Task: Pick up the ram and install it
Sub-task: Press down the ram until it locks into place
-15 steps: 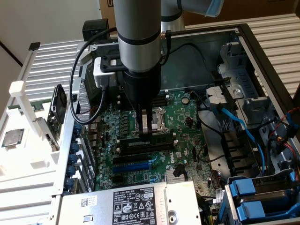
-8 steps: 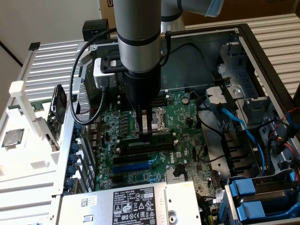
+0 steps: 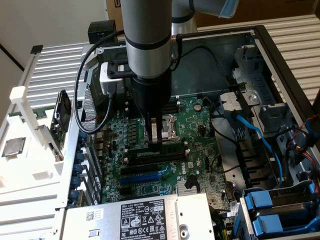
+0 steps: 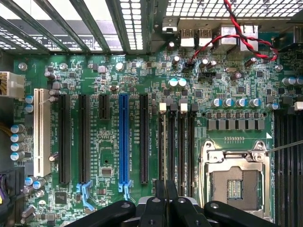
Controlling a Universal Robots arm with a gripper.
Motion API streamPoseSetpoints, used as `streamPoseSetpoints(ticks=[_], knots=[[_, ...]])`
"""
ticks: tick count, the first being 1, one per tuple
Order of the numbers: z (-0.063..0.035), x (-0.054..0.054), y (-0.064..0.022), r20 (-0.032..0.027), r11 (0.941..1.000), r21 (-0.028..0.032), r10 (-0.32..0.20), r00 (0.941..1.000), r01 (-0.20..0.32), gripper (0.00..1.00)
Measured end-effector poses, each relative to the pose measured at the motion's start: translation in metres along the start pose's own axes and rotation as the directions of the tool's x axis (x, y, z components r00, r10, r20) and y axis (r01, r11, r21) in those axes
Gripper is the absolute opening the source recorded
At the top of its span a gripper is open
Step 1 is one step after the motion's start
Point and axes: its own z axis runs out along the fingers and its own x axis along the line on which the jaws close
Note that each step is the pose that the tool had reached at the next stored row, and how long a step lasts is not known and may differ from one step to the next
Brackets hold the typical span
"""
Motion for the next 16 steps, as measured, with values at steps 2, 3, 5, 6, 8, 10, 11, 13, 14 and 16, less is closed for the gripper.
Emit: streamPoseSetpoints(ticks=[2,3,5,6,8,10,11,13,14,16], knots=[[0.0003,0.0000,0.0000,-0.0001,1.0000,-0.0001,0.000,1.0000,0.000,0.12],[0.0005,0.0000,0.0000,-0.0001,1.0000,-0.0001,0.000,1.0000,0.000,0.12],[0.0008,0.0000,0.0000,-0.0001,1.0000,-0.0001,0.000,1.0000,0.000,0.12],[0.0023,0.0000,0.0000,0.0000,1.0000,0.0000,0.000,1.0000,0.000,0.12],[0.0037,0.0001,-0.0001,-0.0001,1.0000,0.0000,0.000,1.0000,0.000,0.12],[0.0043,0.0001,-0.0001,-0.0002,1.0000,-0.0001,0.000,1.0000,0.000,0.12],[0.0043,0.0001,-0.0001,-0.0002,1.0000,-0.0001,0.000,1.0000,0.000,0.12],[0.0044,0.0001,-0.0001,-0.0001,1.0000,-0.0001,0.000,1.0000,0.000,0.12],[0.0044,0.0001,-0.0001,-0.0001,1.0000,0.0000,0.000,1.0000,0.000,0.12],[0.0044,0.0001,-0.0001,0.0000,1.0000,0.0000,0.000,1.0000,0.000,0.13]])
